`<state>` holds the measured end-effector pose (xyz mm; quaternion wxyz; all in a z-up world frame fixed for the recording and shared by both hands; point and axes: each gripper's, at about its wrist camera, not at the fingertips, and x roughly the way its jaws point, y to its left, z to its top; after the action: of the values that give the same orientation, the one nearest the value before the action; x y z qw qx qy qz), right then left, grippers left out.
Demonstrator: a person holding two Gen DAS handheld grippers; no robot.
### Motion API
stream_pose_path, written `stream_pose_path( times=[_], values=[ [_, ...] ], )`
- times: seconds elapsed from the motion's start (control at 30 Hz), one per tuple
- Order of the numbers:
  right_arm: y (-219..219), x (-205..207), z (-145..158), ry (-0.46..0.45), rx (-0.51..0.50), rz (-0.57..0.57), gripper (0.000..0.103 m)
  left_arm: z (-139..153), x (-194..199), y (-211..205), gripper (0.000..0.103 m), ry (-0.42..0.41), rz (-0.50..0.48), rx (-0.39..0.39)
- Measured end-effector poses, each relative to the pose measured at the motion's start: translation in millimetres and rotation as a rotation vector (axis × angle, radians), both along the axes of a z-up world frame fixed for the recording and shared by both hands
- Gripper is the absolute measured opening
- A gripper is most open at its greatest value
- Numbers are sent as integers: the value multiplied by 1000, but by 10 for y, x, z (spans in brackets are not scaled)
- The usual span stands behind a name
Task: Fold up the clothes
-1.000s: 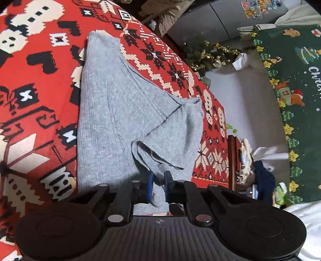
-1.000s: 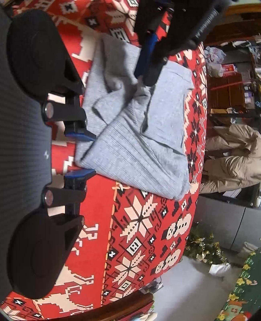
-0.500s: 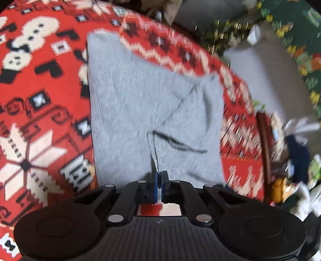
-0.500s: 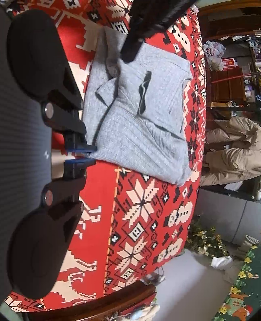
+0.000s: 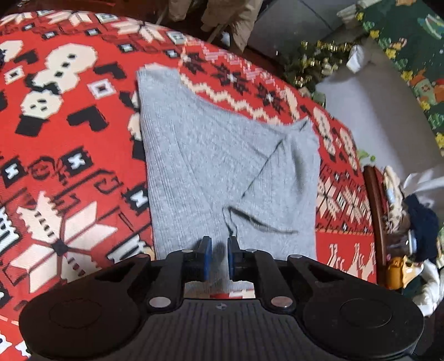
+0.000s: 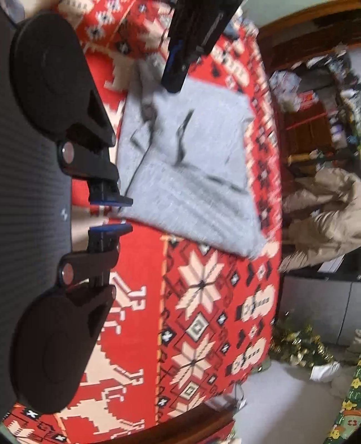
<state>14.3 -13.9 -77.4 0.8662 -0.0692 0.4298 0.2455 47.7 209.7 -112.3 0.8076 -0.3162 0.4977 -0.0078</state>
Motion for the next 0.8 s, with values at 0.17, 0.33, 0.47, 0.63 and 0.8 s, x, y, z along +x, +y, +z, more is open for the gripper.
stream_pose_path(
  times=[0.17, 0.33, 0.47, 0.63, 0.8],
  values=[
    [-39, 68, 152, 28, 177, -50, 25, 71, -17, 167, 16, -27, 75, -7],
    [140, 287, -47, 125, 258, -153, 25, 136, -53, 388, 20, -36, 170, 31],
    [277, 361, -195, 168, 283, -170, 25, 117, -65, 532, 21, -42, 200, -24],
    [376, 360, -201, 153, 315, -149, 31, 93, -58, 556, 21, -42, 199, -53],
    [510, 461, -254, 178, 298, -168, 25, 114, -78, 567, 24, -54, 201, -67]
  ],
)
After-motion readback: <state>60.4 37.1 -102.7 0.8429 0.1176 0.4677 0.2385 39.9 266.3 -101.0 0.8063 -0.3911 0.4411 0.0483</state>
